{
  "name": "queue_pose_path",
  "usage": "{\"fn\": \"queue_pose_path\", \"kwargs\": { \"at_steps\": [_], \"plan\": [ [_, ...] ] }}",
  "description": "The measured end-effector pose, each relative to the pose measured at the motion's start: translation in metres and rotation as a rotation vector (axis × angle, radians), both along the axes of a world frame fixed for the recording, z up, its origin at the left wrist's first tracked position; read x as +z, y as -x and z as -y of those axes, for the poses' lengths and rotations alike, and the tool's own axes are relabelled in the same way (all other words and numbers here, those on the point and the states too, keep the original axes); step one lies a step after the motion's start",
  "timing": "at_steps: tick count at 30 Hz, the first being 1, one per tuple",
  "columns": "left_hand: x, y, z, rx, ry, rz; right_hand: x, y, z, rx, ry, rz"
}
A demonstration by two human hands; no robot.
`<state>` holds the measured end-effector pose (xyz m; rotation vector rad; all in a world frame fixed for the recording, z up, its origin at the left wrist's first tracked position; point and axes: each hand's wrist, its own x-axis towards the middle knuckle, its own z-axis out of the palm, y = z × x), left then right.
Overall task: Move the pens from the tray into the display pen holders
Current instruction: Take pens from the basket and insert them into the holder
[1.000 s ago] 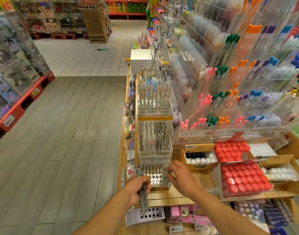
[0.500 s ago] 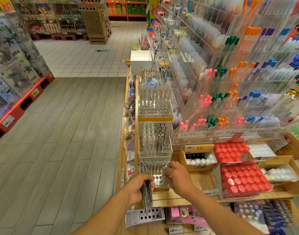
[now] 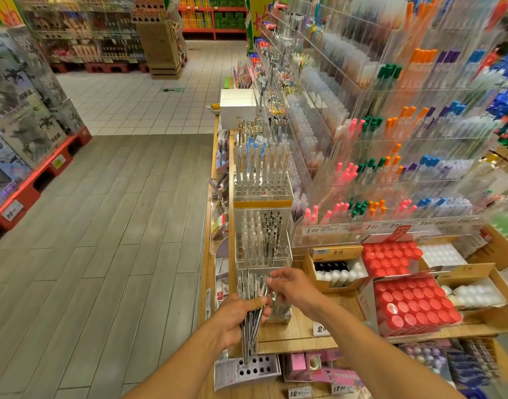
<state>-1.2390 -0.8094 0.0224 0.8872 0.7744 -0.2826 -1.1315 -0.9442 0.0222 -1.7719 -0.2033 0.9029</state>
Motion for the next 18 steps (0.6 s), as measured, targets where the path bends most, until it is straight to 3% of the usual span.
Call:
{"fn": "queue_pose_path", "kwargs": {
  "at_steps": [5,8,14,18],
  "plan": [
    [0.0,0.002,-0.004,0.01,-0.022,-0.03,0.01,-0.012,0.006,-0.061,-0.098,0.002],
    [-0.01,0.004,-0.009,0.077,-0.04,-0.097,0.023,-0.027,0.012,-0.101,-0.024,0.217],
    [-0.021,0.009,-0.016,0.142,-0.068,-0.166,0.012,-0.029,0.015,0.251,0.236,0.721],
    [-0.021,0.006,-0.014,0.152,-0.076,-0.179,-0.005,-0.021,0.011,0.401,0.33,0.873]
  ]
}}
